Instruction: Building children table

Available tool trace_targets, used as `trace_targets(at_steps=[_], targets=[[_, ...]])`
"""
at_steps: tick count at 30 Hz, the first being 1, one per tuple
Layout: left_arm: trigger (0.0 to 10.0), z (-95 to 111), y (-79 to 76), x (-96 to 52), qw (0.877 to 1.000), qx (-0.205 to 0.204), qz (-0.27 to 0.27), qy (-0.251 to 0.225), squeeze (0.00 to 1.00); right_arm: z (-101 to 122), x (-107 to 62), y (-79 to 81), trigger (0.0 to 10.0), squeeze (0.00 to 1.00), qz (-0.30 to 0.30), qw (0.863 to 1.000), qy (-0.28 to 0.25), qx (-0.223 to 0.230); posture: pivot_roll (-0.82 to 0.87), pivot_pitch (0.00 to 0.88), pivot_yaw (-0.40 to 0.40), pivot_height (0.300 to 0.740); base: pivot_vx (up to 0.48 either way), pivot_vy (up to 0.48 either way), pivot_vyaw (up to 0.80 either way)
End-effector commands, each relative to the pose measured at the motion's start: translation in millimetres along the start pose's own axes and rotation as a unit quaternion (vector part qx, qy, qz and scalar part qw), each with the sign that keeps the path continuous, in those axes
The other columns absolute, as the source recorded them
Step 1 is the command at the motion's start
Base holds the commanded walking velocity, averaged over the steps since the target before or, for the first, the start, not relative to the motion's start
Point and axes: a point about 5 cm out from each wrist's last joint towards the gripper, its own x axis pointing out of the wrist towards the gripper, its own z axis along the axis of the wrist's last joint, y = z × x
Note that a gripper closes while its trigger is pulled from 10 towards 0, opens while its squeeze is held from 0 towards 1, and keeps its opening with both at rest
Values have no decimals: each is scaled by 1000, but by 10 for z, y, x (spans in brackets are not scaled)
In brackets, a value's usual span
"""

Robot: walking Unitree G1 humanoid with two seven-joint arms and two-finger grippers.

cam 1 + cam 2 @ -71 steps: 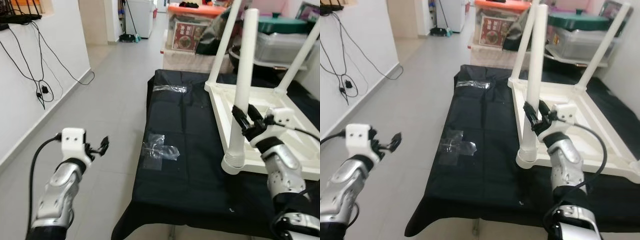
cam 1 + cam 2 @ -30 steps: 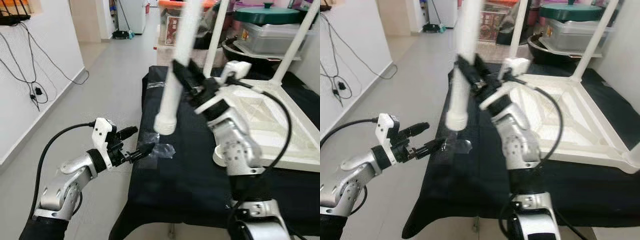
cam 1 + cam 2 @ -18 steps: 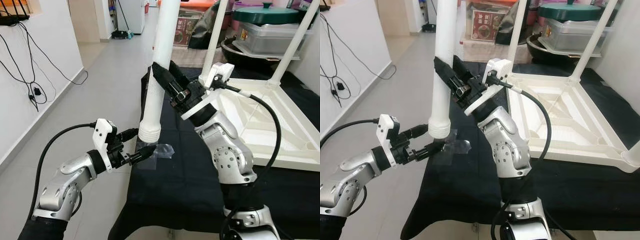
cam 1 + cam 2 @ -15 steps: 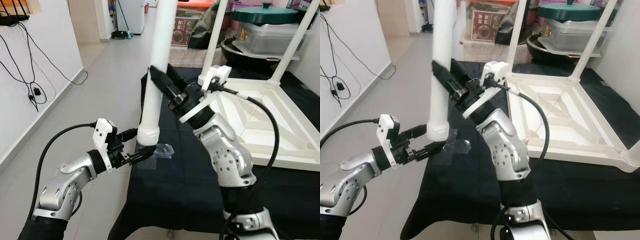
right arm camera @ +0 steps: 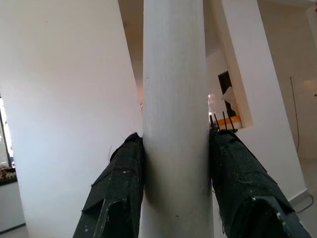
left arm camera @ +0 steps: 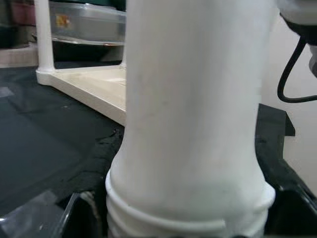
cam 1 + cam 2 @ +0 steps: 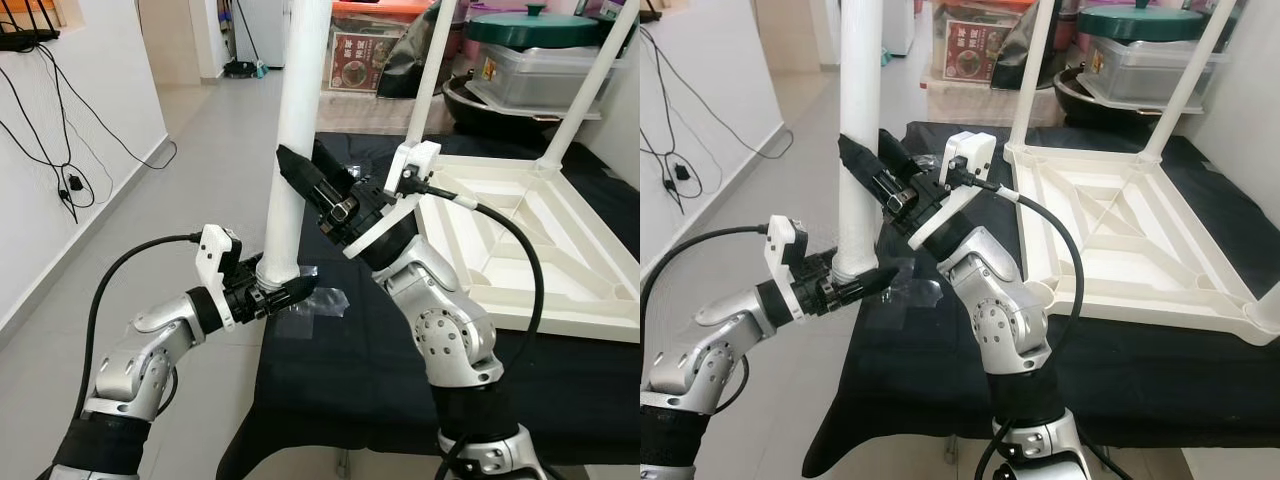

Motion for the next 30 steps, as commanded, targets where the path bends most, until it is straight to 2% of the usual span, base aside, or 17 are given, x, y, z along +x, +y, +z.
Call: trace_targets(at_steps=[1, 4, 5, 6, 8, 10, 11, 16, 17, 18, 19, 26, 30], targets=[[0, -31, 5, -40, 1000, -1, 3, 3, 0, 34, -11, 37, 0, 0, 6, 1000, -7, -4, -68, 0, -34, 740, 0, 0, 0], [0, -44, 6, -69, 1000, 4, 5, 9, 0, 20, -9, -26, 0, 0, -15, 1000, 16, -17, -64, 0, -36, 740, 0, 0, 0], [0, -41, 10, -74, 1000, 7, 7, 11, 0, -27, -14, -60, 10000, 0, -24, 998, 49, -23, -62, 0, -39, 740, 0, 0, 0], [0, -39, 14, -77, 1000, 11, 9, 13, 0, -66, -23, -80, 10000, 0, -29, 997, 73, -22, -62, 0, -39, 740, 0, 0, 0], [0, -39, 14, -77, 1000, 11, 9, 13, 0, -66, -23, -80, 10000, 0, -29, 997, 73, -22, -62, 0, -39, 740, 0, 0, 0], [0, -29, 15, -87, 1000, 20, 11, 16, 0, -130, -70, -105, 10000, 0, -27, 994, 102, -19, -59, 0, -41, 740, 0, 0, 0], [0, -30, 10, -95, 999, 27, 9, 21, 0, -149, -94, -111, 10000, 1000, -24, 993, 111, -20, -59, 0, -41, 740, 0, 0, 0], [0, -44, -18, -118, 998, 48, 1, 39, 0, -211, -137, -112, 10000, 1000, -18, 989, 144, -30, -57, 0, -44, 740, 0, 0, 0], [0, -52, -28, -124, 998, 52, -3, 44, 0, -229, -142, -109, 10000, 635, -17, 988, 151, -29, -54, 0, -45, 740, 0, 0, 0], [0, -52, -28, -124, 998, 52, -3, 44, 0, -229, -142, -109, 10000, 635, -17, 988, 151, -29, -54, 0, -45, 740, 0, 0, 0], [0, -77, -46, -135, 997, 61, -8, 56, 0, -268, -140, -94, 10000, 0, -16, 987, 161, -12, -50, 0, -46, 740, 0, 0, 0], [0, -137, -70, -168, 995, 66, -19, 78, 0, -319, -71, -42, 10000, 0, -20, 986, 165, 12, -48, 0, -44, 740, 0, 0, 0], [0, -211, -85, -191, 992, 71, -28, 99, 0, -395, -14, 47, 10000, 0, -11, 985, 170, 33, -46, 0, -44, 740, 0, 0, 0]])
